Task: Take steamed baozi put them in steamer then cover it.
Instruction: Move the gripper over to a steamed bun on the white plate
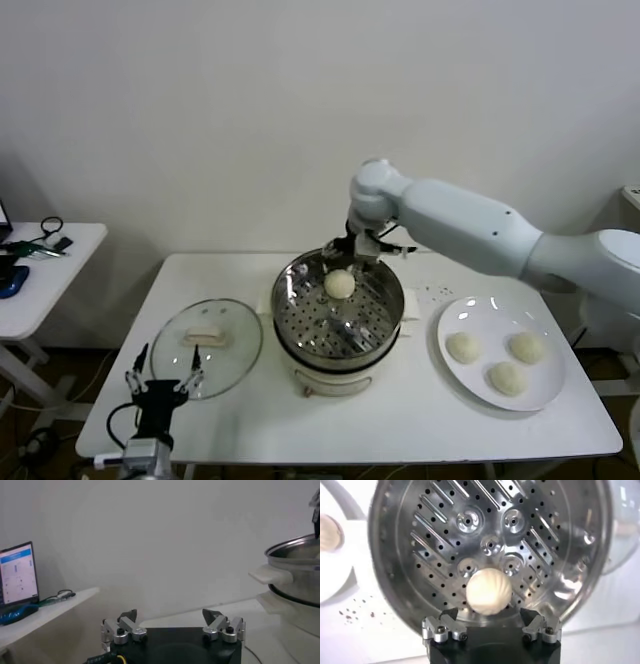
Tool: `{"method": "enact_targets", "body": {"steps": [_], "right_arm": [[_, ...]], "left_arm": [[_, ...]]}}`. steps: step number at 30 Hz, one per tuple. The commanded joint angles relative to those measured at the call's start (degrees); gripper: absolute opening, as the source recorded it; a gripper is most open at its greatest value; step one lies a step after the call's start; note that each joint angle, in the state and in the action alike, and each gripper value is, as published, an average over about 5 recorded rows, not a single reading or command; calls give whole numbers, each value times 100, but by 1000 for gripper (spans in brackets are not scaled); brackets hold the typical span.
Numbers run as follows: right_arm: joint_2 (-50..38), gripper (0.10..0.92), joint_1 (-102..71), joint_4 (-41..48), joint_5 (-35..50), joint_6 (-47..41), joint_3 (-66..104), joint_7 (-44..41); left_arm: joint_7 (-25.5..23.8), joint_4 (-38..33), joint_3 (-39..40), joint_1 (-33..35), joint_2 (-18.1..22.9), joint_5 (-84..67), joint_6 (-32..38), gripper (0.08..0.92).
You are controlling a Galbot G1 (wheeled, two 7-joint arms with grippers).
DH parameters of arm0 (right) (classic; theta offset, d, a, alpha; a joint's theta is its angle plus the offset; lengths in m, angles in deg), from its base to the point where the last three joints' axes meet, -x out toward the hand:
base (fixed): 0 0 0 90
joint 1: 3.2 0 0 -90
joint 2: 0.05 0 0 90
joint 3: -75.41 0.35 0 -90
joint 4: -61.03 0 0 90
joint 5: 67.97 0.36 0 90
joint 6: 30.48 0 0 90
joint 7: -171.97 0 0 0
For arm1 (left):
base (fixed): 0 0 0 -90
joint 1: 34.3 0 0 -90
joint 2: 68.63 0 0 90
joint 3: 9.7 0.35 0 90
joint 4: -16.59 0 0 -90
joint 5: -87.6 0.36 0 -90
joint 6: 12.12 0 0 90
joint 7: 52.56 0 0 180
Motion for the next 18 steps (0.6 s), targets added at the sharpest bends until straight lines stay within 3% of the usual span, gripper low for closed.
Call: {"method": "enact_targets", "body": {"steps": [1, 5, 10, 18], "right_arm": [[-1446, 823, 1506, -554, 2853, -1962, -1744, 455], [-2043, 823, 1533, -551, 3554, -2788, -1947, 32], [-2567, 823, 1050, -530, 3831, -3781, -1721, -196], [-2867, 823, 151, -475, 3612, -4099, -1635, -211]], "left_arm": [[-3, -84, 8, 61, -1, -2, 5, 823], [0, -125, 23, 109, -6, 21, 0, 823], [37, -170, 30, 157, -7, 88, -11, 823], [55, -303, -9, 200, 67, 58, -23, 823]]}}
